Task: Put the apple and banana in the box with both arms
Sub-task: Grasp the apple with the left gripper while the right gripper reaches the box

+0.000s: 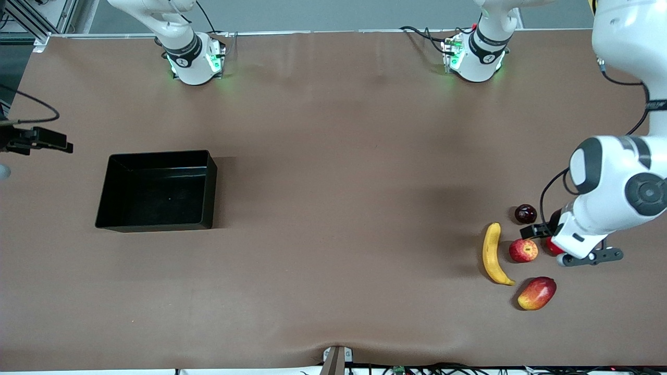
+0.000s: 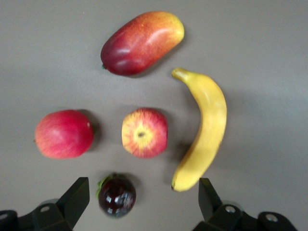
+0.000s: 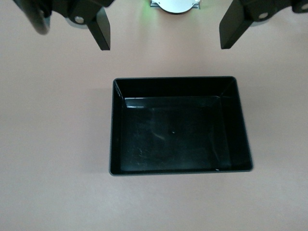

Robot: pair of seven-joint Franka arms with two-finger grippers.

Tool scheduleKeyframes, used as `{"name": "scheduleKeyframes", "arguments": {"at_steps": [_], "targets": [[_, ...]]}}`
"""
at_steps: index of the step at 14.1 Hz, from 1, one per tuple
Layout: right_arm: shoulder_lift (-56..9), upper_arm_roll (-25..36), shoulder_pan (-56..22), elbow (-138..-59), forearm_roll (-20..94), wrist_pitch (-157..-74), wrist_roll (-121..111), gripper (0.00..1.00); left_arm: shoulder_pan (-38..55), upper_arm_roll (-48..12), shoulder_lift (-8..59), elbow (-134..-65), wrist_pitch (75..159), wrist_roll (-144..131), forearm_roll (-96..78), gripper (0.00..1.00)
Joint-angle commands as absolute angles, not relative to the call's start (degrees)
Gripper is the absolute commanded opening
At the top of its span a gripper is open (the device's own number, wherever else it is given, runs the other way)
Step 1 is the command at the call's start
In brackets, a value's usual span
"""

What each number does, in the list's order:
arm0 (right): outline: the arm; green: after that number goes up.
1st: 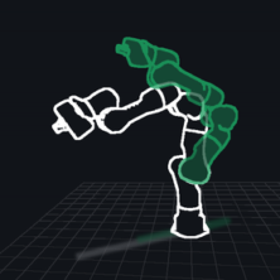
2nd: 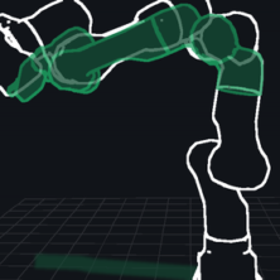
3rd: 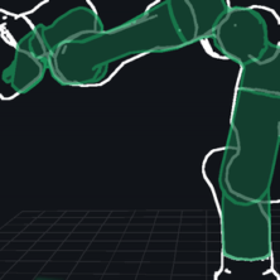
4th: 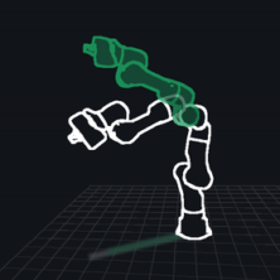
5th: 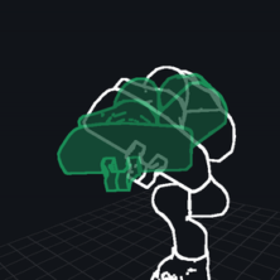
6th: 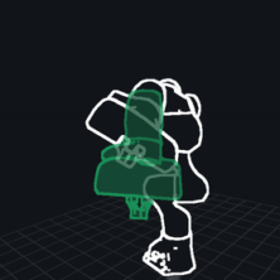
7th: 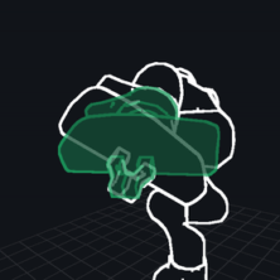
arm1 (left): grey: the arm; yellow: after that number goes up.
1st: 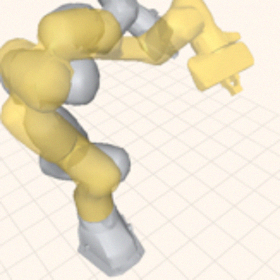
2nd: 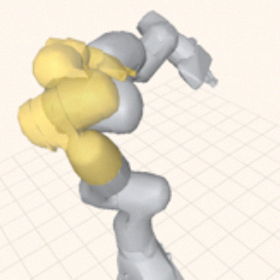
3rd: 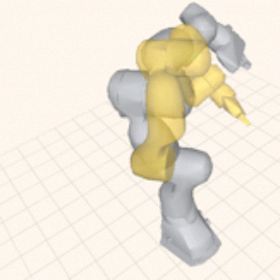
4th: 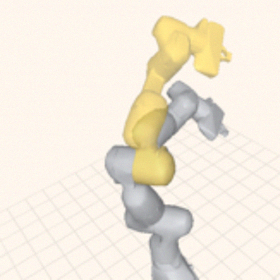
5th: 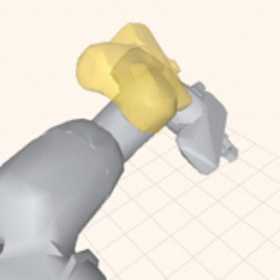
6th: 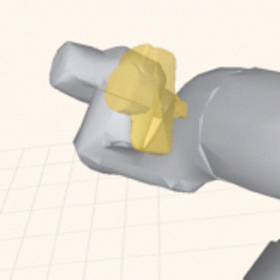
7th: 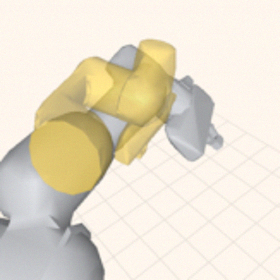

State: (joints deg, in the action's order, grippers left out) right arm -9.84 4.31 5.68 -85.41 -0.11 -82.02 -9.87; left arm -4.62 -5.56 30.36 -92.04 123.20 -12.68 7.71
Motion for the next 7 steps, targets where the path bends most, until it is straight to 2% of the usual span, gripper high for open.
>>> {"name": "scheduleKeyframes", "arguments": {"at_steps": [1,7], "targets": [[-12.83,3.6,8.17,-88.66,-0.35,-86.28,-10.9,1.0,-5.89,-5.89,34.26,-91.23,128.65,-14.06,8.88,1.0],[-17.3,3.6,13.08,-103.44,-0.7,-107.99,-23.1,1.0,-5.8,-5.8,39.11,-91.23,133.86,-14.24,9.58,1.0]]}}
